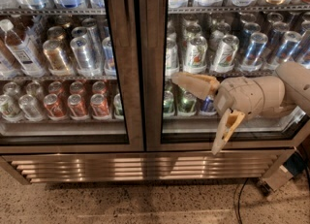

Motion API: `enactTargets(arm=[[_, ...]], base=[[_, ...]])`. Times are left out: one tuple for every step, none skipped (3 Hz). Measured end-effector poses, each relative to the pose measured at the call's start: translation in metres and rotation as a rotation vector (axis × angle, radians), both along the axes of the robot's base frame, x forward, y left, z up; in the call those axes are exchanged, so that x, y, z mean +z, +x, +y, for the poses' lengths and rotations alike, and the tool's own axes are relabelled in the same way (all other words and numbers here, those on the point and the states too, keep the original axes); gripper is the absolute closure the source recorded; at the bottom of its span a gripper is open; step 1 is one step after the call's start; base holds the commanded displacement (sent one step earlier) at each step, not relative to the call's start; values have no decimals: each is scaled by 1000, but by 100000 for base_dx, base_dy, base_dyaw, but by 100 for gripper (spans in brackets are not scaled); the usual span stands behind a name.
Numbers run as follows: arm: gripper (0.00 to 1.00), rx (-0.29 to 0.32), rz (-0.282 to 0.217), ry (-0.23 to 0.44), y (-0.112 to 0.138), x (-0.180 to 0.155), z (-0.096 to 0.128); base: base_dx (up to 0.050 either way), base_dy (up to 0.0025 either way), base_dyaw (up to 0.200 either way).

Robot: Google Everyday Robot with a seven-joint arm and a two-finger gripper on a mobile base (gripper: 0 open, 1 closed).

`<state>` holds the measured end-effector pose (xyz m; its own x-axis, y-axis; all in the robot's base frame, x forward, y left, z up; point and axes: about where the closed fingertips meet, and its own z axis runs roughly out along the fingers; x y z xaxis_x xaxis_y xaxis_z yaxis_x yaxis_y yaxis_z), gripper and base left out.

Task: Open right fridge door

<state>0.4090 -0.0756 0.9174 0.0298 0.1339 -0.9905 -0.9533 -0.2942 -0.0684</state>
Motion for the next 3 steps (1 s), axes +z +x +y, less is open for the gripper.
enactTargets(arm=[[0,1,1,-1,0,0,1],[0,-87,16,21,2,-16,7],[0,-225,9,51,1,-33,16]], base=[[0,0,0],[0,0,0],[0,0,0]])
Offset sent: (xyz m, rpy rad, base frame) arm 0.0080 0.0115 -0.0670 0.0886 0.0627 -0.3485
